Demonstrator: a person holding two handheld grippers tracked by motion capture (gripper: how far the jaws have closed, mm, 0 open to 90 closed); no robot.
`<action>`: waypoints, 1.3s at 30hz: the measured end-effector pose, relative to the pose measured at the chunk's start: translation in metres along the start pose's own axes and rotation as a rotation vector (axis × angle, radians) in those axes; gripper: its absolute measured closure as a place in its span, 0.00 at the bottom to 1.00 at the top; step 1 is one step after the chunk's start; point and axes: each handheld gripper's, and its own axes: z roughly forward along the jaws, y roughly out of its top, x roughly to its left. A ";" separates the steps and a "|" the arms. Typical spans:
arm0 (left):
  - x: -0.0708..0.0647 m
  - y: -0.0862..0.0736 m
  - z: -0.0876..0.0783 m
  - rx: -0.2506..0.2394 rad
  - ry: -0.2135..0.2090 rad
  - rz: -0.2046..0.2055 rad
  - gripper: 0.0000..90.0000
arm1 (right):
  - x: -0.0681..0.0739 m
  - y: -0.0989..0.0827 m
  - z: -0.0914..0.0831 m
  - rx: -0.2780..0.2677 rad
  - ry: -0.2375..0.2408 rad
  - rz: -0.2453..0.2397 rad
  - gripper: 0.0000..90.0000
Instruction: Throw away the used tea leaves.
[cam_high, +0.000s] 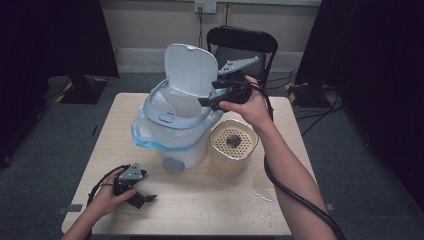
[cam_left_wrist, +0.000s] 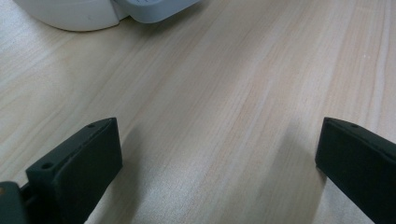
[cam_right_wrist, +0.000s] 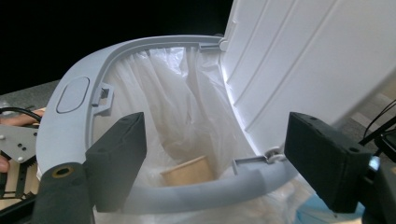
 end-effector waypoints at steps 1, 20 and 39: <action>0.000 0.000 0.000 0.000 0.000 0.000 0.00 | 0.000 0.000 0.000 0.000 0.000 0.000 0.23; 0.000 0.000 0.000 0.001 -0.001 0.000 0.00 | -0.010 -0.003 -0.007 0.019 -0.016 -0.001 0.42; 0.000 0.000 0.000 0.007 -0.003 0.002 0.00 | -0.027 0.001 -0.021 -0.007 -0.040 0.025 0.55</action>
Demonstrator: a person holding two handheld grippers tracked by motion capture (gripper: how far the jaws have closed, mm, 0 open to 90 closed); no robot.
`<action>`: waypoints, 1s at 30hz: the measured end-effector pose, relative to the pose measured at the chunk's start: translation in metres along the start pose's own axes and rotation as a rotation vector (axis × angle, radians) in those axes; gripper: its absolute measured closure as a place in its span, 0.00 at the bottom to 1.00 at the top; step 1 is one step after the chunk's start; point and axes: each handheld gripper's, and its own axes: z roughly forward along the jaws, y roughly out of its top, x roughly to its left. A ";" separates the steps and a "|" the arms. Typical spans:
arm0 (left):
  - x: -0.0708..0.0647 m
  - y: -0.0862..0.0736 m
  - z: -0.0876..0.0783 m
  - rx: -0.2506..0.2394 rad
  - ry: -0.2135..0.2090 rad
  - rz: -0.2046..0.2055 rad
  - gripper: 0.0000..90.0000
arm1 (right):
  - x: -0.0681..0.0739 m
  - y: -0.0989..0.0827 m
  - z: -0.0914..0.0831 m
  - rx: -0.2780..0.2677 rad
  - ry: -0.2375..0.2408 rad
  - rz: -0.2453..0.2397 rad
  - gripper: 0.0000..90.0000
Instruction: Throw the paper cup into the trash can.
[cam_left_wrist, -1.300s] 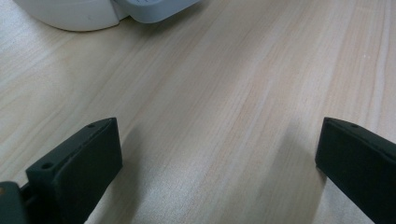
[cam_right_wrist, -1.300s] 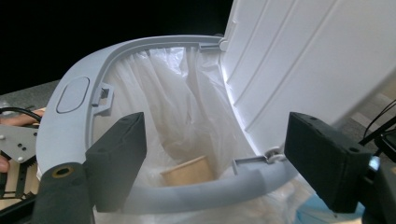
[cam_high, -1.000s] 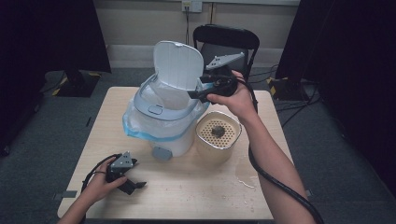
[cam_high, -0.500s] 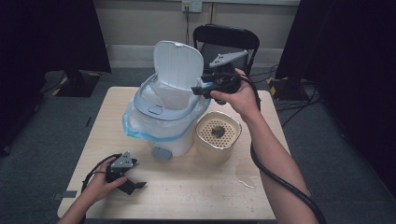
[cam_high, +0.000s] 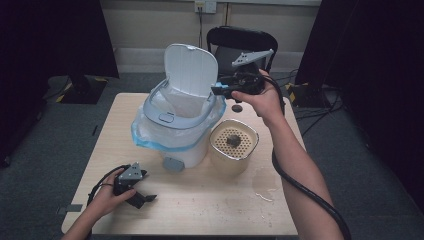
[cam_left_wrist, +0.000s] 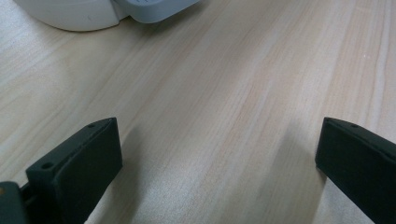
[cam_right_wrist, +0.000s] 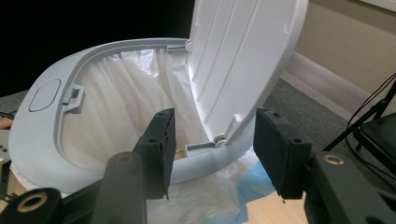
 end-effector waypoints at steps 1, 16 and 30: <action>0.000 0.000 0.000 0.000 0.000 0.000 0.00 | 0.000 0.001 -0.001 -0.004 0.000 0.004 0.55; 0.000 0.000 0.000 -0.001 0.000 0.000 0.00 | -0.008 0.012 0.007 -0.004 -0.005 0.041 0.54; 0.001 0.000 0.000 0.008 0.002 0.008 0.00 | -0.009 0.027 0.014 -0.012 -0.021 0.046 0.56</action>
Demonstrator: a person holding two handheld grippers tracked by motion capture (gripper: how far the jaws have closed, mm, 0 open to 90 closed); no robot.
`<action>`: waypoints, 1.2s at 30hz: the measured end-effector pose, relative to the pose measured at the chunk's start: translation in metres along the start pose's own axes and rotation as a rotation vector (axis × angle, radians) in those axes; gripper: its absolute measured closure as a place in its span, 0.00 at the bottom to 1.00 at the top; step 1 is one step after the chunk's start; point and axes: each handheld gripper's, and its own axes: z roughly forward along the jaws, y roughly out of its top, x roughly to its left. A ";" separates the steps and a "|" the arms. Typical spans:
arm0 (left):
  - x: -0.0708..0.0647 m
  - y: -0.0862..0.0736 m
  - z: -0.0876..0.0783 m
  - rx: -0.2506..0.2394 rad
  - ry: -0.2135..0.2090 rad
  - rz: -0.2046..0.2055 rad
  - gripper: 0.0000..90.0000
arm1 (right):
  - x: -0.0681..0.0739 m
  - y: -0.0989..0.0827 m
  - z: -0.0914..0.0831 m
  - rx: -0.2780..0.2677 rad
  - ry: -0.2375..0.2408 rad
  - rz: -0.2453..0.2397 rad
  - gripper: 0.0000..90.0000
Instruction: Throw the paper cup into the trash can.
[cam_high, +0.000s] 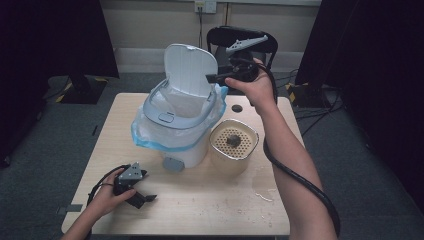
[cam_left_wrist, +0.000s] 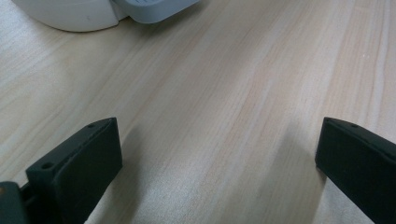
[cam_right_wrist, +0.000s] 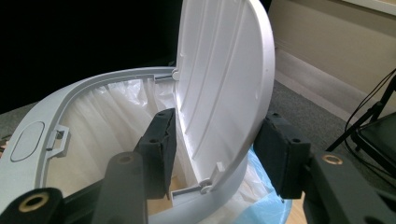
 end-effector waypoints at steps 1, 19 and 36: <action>0.000 0.000 0.000 -0.003 0.000 -0.004 0.00 | 0.000 0.000 0.000 -0.006 0.003 0.007 0.56; 0.000 0.000 0.000 -0.004 -0.001 -0.004 0.00 | 0.010 0.008 0.002 -0.030 0.023 -0.018 0.58; 0.000 0.000 0.000 -0.006 -0.002 -0.004 0.00 | 0.037 -0.003 0.002 0.036 0.103 -0.092 0.46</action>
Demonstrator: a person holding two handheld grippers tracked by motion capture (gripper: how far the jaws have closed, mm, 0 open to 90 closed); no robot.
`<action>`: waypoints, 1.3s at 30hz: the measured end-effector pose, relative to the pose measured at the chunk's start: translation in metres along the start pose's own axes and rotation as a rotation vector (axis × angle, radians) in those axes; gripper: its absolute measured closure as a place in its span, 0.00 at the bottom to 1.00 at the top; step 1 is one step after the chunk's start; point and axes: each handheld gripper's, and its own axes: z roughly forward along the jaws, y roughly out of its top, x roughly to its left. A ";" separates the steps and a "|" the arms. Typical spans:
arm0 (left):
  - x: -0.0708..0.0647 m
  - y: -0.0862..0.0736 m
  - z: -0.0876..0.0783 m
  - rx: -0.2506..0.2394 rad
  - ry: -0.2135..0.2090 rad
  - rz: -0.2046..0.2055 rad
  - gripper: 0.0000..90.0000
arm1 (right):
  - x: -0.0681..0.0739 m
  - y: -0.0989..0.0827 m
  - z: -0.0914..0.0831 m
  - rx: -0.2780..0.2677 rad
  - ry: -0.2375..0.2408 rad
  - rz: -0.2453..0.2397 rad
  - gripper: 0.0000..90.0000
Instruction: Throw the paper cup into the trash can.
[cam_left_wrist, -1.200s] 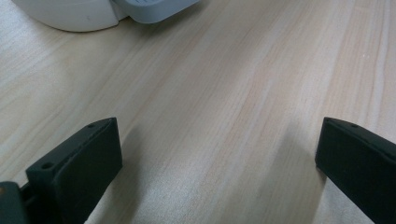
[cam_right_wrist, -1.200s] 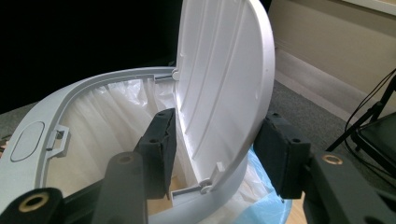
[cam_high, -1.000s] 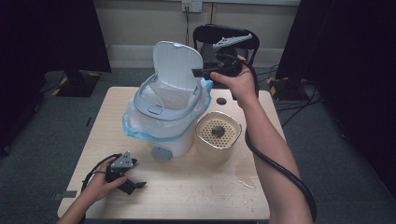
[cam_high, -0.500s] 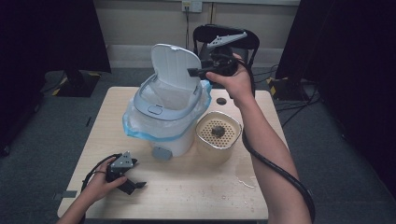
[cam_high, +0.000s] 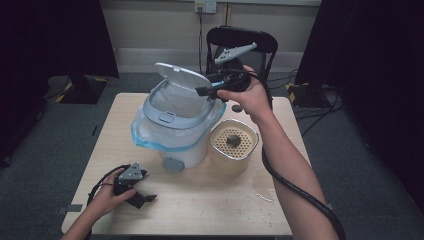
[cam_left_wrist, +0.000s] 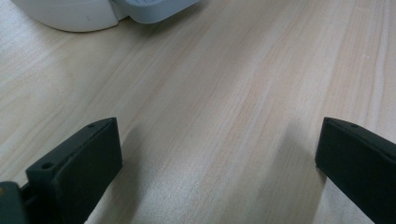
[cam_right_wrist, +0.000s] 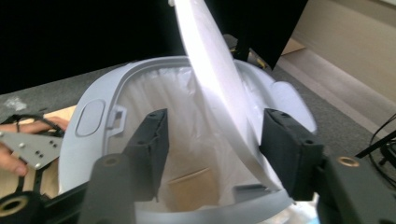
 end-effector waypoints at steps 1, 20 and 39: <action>0.000 0.000 0.000 -0.002 0.001 0.000 0.00 | 0.001 -0.003 0.000 -0.004 0.008 0.005 0.44; 0.000 0.000 0.000 -0.006 0.001 -0.001 0.00 | 0.019 -0.007 -0.007 -0.006 0.044 -0.058 0.34; 0.000 0.000 0.000 -0.006 0.001 -0.001 0.00 | 0.040 -0.013 0.004 0.021 0.182 -0.012 0.35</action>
